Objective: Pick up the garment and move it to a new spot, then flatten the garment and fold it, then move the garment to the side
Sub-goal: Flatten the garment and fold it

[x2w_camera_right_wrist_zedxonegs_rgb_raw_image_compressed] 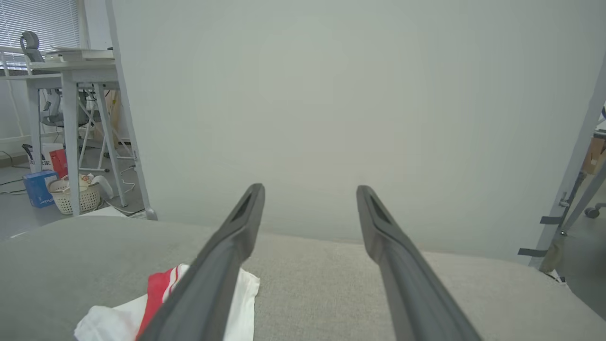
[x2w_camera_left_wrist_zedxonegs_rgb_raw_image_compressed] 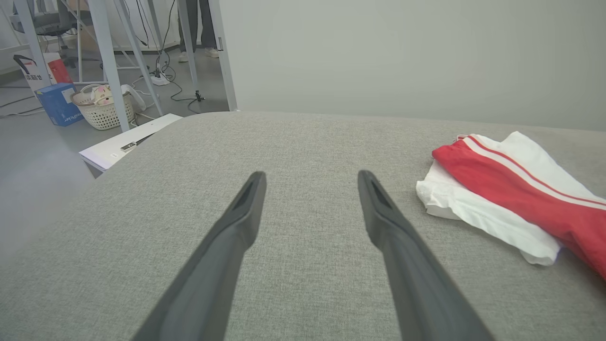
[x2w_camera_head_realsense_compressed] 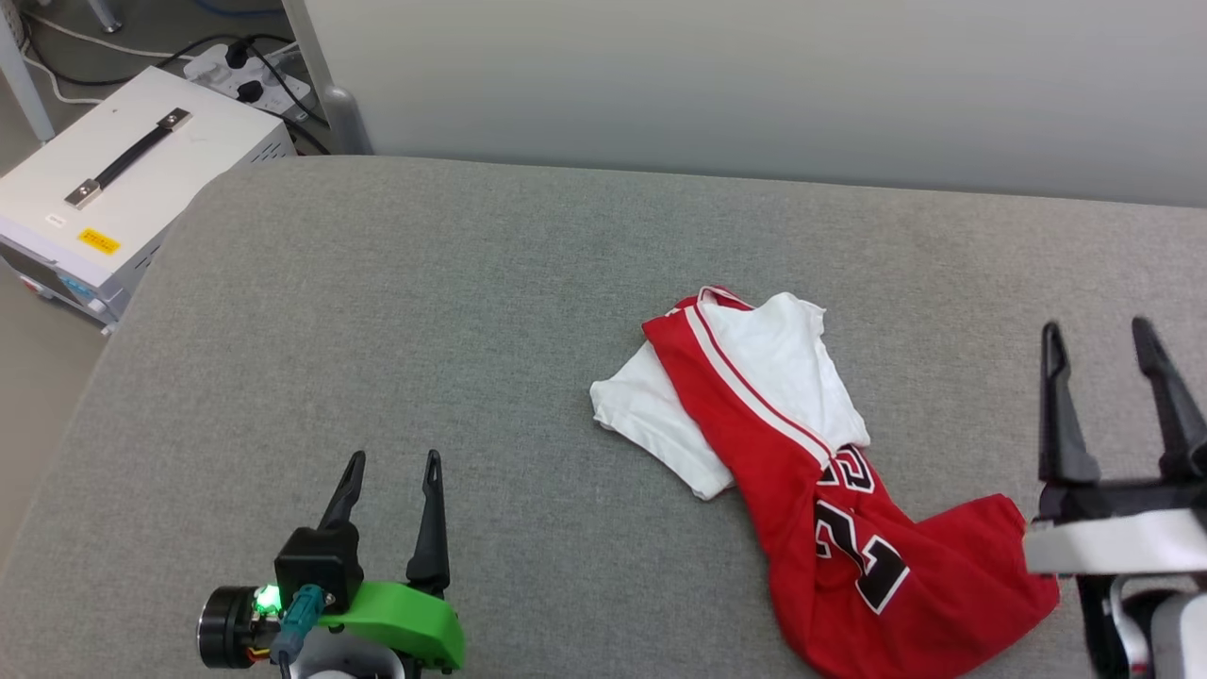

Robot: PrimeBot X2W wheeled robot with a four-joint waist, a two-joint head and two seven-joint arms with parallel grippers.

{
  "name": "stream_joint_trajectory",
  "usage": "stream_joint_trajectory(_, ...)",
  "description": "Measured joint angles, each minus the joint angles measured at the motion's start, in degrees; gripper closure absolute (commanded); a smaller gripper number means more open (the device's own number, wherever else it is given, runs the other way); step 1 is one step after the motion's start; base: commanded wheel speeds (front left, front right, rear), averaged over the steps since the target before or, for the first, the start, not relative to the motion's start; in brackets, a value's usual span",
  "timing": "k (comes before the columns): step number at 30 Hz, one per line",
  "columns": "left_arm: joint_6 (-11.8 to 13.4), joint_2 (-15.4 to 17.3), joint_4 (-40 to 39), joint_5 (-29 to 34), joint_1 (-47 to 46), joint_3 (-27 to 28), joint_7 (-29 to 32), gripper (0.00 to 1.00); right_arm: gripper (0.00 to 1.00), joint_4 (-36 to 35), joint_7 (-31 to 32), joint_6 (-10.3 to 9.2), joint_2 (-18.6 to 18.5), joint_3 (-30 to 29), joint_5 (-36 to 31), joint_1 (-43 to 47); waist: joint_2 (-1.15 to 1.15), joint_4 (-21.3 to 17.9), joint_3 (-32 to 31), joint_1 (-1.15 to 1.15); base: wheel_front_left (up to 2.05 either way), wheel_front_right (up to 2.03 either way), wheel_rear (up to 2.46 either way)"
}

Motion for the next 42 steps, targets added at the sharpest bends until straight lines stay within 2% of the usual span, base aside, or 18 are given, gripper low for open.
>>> stream_joint_trajectory(5,-0.04,-0.10,-0.57,0.23,-1.18,0.01,0.00,0.00,0.00,0.23,-0.02,0.00,-6.68,1.72,0.52,-10.12,0.00,0.36,1.86,0.00,0.00,0.00,0.00)
stream_joint_trajectory(9,-0.04,-0.14,-1.25,0.22,-2.53,-0.12,0.00,0.00,0.00,3.79,-0.14,0.00,-13.51,6.62,1.77,-18.89,0.00,0.76,3.68,0.00,0.00,0.00,0.00)
stream_joint_trajectory(13,-0.04,-0.21,-1.77,0.16,-3.54,-0.22,0.00,0.00,0.00,10.98,0.22,0.00,-19.86,14.86,4.85,-26.20,0.00,1.25,5.35,0.00,0.00,0.00,0.00)
stream_joint_trajectory(15,0.01,-0.24,-1.98,-0.16,-3.95,-0.48,0.00,0.00,0.00,15.10,4.23,0.00,-23.57,21.32,7.79,-30.44,0.00,1.56,6.23,0.00,0.00,0.00,0.00)
stream_joint_trajectory(18,0.15,-0.25,-2.83,-0.46,-4.78,-0.81,0.00,0.00,0.00,18.08,14.50,0.00,-29.08,31.81,15.46,-36.94,0.00,2.12,7.48,0.00,0.00,0.00,0.00)
stream_joint_trajectory(21,0.63,-0.26,-3.69,-0.89,-5.69,-1.25,0.00,0.00,0.00,18.62,25.74,0.00,-33.83,41.76,24.05,-42.25,0.00,2.68,8.75,0.00,0.00,0.00,0.00)
stream_joint_trajectory(24,1.04,-0.27,-4.33,-1.18,-6.60,-1.86,0.00,0.00,0.00,18.35,35.71,0.00,-37.73,48.75,31.87,-47.15,0.00,3.28,10.11,0.00,0.00,0.00,0.00)
stream_joint_trajectory(28,1.47,-0.29,-5.31,-2.48,-7.90,-2.50,0.00,0.00,0.00,18.63,48.60,0.00,-40.22,54.13,41.89,-52.39,0.00,4.17,12.12,0.00,0.00,0.00,0.00)
stream_joint_trajectory(33,2.15,-0.29,-6.10,-3.31,-9.66,-3.92,0.00,0.00,0.00,21.05,59.84,0.00,-41.07,57.83,47.73,-56.52,0.00,5.49,14.78,0.00,0.00,0.00,0.00)
stream_joint_trajectory(37,3.03,-0.30,-7.10,-4.13,-10.80,-4.97,0.00,0.00,0.00,24.27,62.84,0.00,-39.92,59.38,49.59,-58.23,0.00,6.78,17.06,0.00,0.00,0.00,0.00)
stream_joint_trajectory(42,3.66,-0.30,-7.28,-4.85,-11.73,-5.86,0.00,0.00,0.00,27.99,62.84,0.00,-37.94,62.11,49.65,-58.66,0.00,8.32,19.54,0.01,0.00,0.00,0.00)
